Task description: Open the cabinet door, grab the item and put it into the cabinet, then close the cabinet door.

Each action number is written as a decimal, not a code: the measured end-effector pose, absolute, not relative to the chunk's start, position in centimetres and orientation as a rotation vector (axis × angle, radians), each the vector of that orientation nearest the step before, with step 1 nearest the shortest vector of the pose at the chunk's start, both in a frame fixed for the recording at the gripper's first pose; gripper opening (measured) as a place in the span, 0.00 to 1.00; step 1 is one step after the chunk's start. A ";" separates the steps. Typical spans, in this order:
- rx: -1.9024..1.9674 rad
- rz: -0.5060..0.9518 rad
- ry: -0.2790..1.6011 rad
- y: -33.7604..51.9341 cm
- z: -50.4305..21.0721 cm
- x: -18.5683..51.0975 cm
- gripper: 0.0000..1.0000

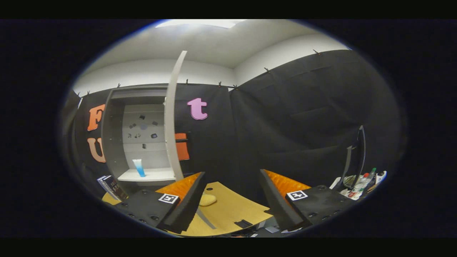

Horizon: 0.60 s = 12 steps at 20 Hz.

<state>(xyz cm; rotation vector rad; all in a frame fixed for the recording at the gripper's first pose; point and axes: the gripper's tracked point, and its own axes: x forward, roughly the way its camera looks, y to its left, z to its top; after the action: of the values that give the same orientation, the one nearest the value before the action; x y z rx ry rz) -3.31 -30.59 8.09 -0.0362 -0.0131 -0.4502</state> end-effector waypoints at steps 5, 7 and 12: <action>0.013 -0.371 -0.007 -32.4 7.0 0.7 0.96; 0.018 -0.319 0.010 -32.0 6.4 2.6 0.96; 0.024 -0.218 0.034 -32.2 5.9 5.8 0.96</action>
<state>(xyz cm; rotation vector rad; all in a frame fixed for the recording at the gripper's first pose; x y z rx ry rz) 5.82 -32.17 5.93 0.0235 0.0335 -0.2182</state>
